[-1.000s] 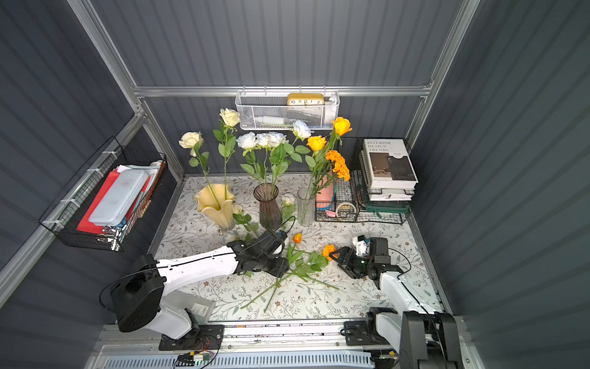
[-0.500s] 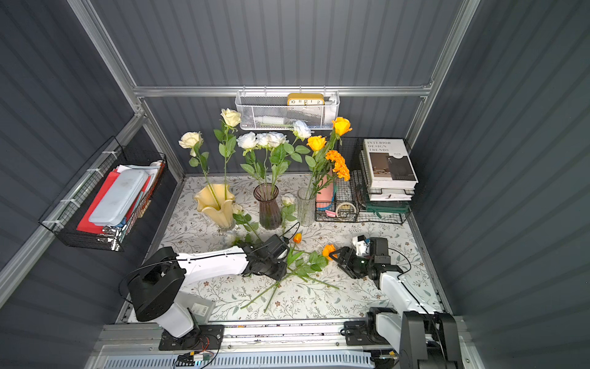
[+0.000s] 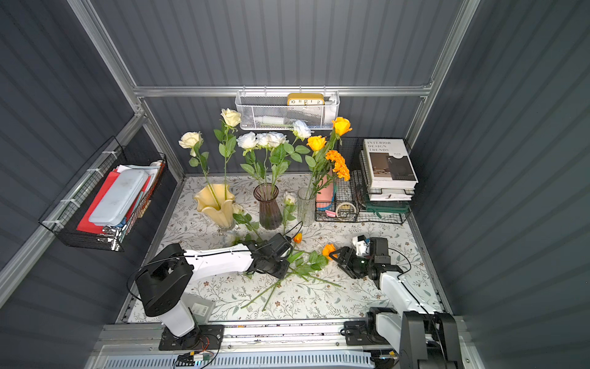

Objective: Arrange the flowers in different vases according to their colors
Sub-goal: Pick up the flower at the center of the board.

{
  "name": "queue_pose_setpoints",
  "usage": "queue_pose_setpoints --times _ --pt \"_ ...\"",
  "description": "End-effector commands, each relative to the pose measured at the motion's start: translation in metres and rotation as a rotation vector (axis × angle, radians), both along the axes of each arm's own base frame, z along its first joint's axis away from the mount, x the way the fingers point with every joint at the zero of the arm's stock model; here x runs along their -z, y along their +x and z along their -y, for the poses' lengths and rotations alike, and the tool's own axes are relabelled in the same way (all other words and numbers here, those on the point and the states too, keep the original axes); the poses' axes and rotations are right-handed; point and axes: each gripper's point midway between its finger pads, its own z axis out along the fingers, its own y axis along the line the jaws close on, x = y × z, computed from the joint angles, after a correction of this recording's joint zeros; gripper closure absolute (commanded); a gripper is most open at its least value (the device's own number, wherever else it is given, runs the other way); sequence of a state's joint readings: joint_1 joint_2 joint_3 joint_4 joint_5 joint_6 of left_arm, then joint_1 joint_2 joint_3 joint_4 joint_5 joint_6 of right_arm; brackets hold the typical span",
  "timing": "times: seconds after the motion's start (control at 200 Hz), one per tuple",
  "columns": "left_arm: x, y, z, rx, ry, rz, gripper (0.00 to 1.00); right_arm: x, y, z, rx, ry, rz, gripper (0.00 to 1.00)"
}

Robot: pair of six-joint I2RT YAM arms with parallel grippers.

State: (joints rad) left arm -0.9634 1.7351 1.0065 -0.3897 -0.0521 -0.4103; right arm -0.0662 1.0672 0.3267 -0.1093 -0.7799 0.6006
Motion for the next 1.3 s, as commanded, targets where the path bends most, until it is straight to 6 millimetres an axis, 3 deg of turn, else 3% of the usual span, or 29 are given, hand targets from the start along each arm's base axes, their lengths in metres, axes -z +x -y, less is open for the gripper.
queue_pose_setpoints --times 0.0,0.265,0.62,0.795,0.941,1.081,1.216,1.296 --pt "0.004 -0.002 0.002 0.018 0.020 -0.016 0.78 -0.003 0.001 0.000 -0.007 -0.017 0.019 0.28" --pt "-0.014 0.004 -0.001 0.005 0.017 0.037 0.84 -0.003 0.001 0.001 -0.006 -0.019 0.019 0.28" --pt "-0.039 0.014 -0.002 0.002 0.005 0.111 1.00 -0.003 0.001 0.001 -0.002 -0.024 0.019 0.28" --pt "-0.079 0.015 0.010 0.059 -0.096 0.179 1.00 -0.002 0.001 0.002 0.001 -0.026 0.017 0.28" --pt "-0.136 0.014 0.017 0.118 -0.221 0.281 1.00 -0.002 0.001 0.002 0.000 -0.027 0.016 0.28" --pt "-0.233 0.017 0.021 0.144 -0.426 0.491 1.00 -0.002 0.001 0.002 -0.001 -0.026 0.016 0.28" --pt "-0.326 0.035 -0.002 0.086 -0.510 0.814 1.00 -0.002 0.001 0.001 -0.005 -0.022 0.012 0.28" --pt "-0.383 0.051 -0.027 -0.011 -0.492 1.029 1.00 -0.002 0.001 0.001 -0.004 -0.022 0.013 0.28"
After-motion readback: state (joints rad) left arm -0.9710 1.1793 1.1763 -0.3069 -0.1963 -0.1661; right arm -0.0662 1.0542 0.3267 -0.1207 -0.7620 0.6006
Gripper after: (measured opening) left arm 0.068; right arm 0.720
